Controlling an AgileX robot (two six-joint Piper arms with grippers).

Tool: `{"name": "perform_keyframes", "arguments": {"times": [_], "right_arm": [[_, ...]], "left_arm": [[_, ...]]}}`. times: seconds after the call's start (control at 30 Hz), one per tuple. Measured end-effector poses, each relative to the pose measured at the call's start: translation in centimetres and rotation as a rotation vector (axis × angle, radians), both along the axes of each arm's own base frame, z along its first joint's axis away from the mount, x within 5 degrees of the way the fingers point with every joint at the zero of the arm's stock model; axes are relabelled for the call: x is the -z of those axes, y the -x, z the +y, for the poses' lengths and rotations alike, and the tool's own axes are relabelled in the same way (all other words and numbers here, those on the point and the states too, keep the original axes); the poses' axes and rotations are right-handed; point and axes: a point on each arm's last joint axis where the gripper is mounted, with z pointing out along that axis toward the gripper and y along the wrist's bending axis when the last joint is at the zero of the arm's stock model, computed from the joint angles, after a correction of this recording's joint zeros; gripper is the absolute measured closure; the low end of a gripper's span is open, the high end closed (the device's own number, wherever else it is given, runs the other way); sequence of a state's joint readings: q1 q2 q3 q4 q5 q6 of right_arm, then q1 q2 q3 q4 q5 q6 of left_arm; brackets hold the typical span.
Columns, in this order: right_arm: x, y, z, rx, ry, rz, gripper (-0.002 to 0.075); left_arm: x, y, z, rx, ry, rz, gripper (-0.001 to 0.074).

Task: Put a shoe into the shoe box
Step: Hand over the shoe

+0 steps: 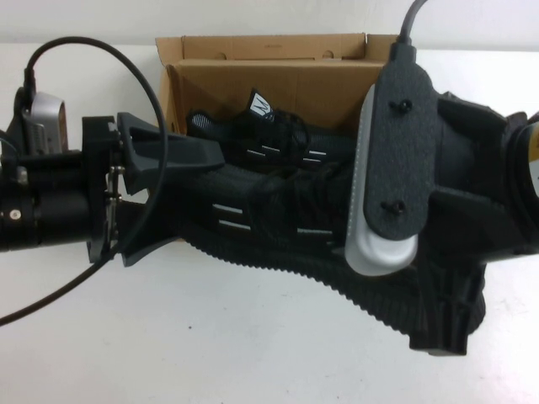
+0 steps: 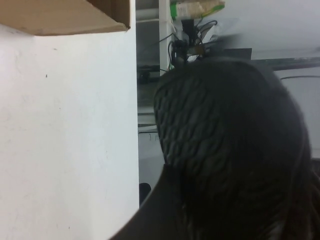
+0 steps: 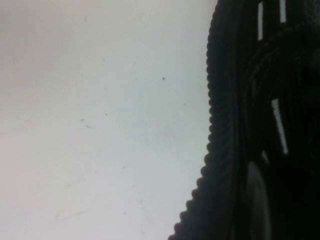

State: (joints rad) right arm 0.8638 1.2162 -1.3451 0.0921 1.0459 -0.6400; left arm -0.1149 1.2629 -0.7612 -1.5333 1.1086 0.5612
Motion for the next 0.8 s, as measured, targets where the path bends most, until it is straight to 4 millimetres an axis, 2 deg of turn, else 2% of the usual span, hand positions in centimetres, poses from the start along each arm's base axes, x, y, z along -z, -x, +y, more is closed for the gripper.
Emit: {"name": "perform_keyframes", "arguments": {"times": [0.4,0.5,0.53,0.57,0.63,0.67,0.7,0.8], "right_arm": [[-0.34,-0.25,0.26,-0.010,-0.035,-0.047,0.0734],[-0.34,-0.25,0.26,-0.013,-0.033,-0.049,0.0734],[-0.34,-0.25,0.26,-0.014,-0.033,-0.050,0.0734],[-0.33,-0.23,0.26,-0.017,-0.032,-0.049,0.0734],[-0.31,-0.17,0.27,-0.020,-0.032,-0.043,0.0734],[-0.30,-0.13,0.28,-0.022,-0.033,-0.038,0.0734],[-0.31,-0.10,0.31,-0.023,-0.036,-0.034,0.0734],[-0.31,-0.05,0.34,-0.024,-0.040,-0.028,0.0734]], "left_arm": [[-0.05,-0.03,-0.01,-0.004,0.007,0.001,0.0067],[-0.05,-0.12,0.02,-0.015,0.006,0.000,0.0101],[-0.04,-0.16,0.03,-0.019,0.004,0.000,0.0151],[-0.03,-0.17,0.04,-0.019,0.002,-0.005,0.0243],[0.03,-0.25,0.05,-0.014,-0.014,-0.045,0.0491],[0.05,-0.28,0.04,-0.010,-0.019,-0.067,0.0556],[0.07,-0.28,0.04,-0.006,-0.025,-0.080,0.0580],[0.09,-0.25,0.04,0.002,-0.034,-0.098,0.0577]]}}
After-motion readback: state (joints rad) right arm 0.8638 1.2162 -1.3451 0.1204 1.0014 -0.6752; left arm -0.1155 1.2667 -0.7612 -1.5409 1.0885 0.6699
